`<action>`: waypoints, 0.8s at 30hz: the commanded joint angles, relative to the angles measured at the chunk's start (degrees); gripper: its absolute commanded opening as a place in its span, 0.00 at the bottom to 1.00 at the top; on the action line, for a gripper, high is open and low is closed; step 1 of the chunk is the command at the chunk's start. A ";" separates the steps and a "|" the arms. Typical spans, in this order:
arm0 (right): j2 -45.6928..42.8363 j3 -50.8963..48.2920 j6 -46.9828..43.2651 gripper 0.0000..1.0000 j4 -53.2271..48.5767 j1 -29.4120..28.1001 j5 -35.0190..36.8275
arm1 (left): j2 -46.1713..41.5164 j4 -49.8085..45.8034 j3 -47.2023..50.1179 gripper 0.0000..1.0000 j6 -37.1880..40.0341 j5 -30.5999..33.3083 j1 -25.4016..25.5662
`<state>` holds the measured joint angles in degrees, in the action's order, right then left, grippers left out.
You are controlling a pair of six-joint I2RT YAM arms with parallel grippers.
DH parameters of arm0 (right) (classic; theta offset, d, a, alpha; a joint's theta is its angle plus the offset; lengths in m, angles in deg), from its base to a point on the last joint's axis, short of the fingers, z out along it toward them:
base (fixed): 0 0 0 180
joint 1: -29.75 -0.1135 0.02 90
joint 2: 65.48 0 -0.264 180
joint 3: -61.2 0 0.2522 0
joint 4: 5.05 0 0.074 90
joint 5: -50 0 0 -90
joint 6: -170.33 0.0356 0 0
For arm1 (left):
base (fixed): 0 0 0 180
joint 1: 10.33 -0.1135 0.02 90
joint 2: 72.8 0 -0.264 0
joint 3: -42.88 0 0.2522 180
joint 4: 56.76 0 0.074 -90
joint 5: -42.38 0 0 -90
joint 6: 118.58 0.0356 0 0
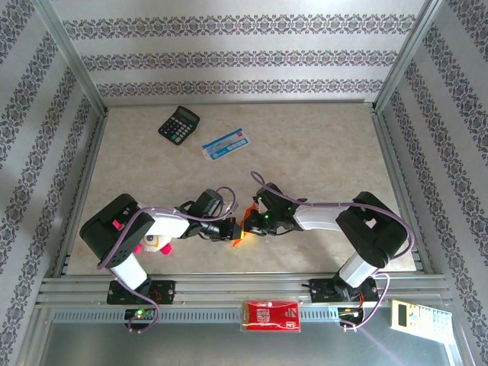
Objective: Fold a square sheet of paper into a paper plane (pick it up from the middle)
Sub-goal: Fold the wing for the fifth time at the center of the table.
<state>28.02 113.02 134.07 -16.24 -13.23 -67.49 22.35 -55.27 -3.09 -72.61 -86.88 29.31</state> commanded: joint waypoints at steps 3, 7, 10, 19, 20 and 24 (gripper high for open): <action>2.55 0.05 -0.95 0.09 0.44 0.49 -0.24 | 3.63 -9.43 3.28 0.00 -0.09 3.39 -0.24; 3.35 0.76 -3.08 0.09 -0.78 2.40 -0.38 | 4.32 -10.05 3.24 0.00 0.20 3.38 -0.26; 3.85 0.79 -4.20 0.09 -1.58 3.83 -0.35 | 4.86 -10.49 3.13 0.00 0.59 3.41 -0.25; 4.77 1.26 -6.61 0.09 -4.20 8.45 0.12 | 5.20 -12.92 2.38 0.00 2.08 3.93 -0.27; 4.76 1.60 -6.79 0.09 -4.89 9.04 0.29 | 5.17 -13.13 2.30 0.00 2.08 4.00 -0.25; 5.15 3.35 -7.91 0.09 -7.98 10.24 1.26 | 5.52 -13.66 2.15 0.00 2.44 4.10 -0.24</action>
<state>31.25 115.23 128.34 -19.30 -5.03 -73.93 23.23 -56.30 -3.90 -72.48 -88.22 28.92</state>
